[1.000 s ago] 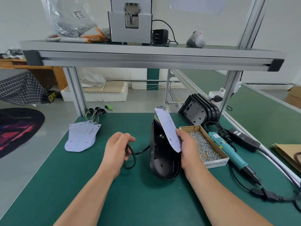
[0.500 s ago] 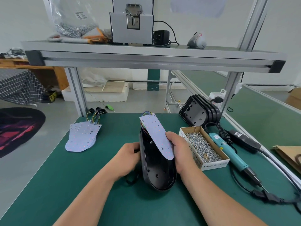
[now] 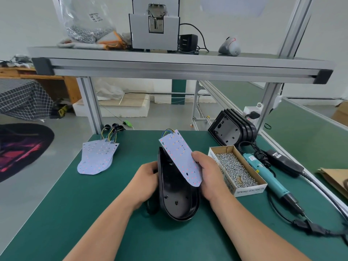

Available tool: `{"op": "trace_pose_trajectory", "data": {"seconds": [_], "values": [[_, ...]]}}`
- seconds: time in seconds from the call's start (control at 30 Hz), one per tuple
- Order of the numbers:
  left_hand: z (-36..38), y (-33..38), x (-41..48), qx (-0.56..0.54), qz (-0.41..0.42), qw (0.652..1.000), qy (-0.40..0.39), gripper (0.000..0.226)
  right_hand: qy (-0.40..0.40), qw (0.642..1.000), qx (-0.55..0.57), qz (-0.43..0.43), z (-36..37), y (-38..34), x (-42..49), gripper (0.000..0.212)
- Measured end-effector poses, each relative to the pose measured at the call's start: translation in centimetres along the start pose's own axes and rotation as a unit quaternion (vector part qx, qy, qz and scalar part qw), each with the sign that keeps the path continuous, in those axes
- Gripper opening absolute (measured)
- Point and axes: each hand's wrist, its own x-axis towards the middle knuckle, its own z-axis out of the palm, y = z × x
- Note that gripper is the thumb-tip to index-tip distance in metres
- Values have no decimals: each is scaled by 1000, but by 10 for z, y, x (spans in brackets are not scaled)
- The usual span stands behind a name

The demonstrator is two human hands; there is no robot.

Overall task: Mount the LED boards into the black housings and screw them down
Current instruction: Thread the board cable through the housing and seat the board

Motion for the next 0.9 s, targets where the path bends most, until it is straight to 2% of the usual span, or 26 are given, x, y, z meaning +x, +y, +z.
{"op": "trace_pose_trajectory", "data": {"seconds": [0.17, 0.37, 0.53, 0.73, 0.83, 0.9], "values": [[-5, 0, 1, -69, -35, 996, 40, 22, 42, 999, 1, -4, -15, -10, 5, 24], [-8, -5, 8, -94, -39, 990, 93, 26, 86, 986, -141, -29, -16, -18, 3, 12], [-15, -12, 13, -131, -25, 986, 103, 34, 111, 950, -291, -37, -16, -23, 1, 26], [-21, -15, 17, -149, -28, 980, 128, 36, 93, 937, -333, -58, -12, -16, -3, 25], [-23, -16, 17, -143, -19, 981, 130, 34, 88, 923, -356, -115, -3, -16, -9, 21], [-25, -18, 16, -141, -14, 981, 135, 33, 87, 908, -365, -187, 6, -19, -14, 39]]}}
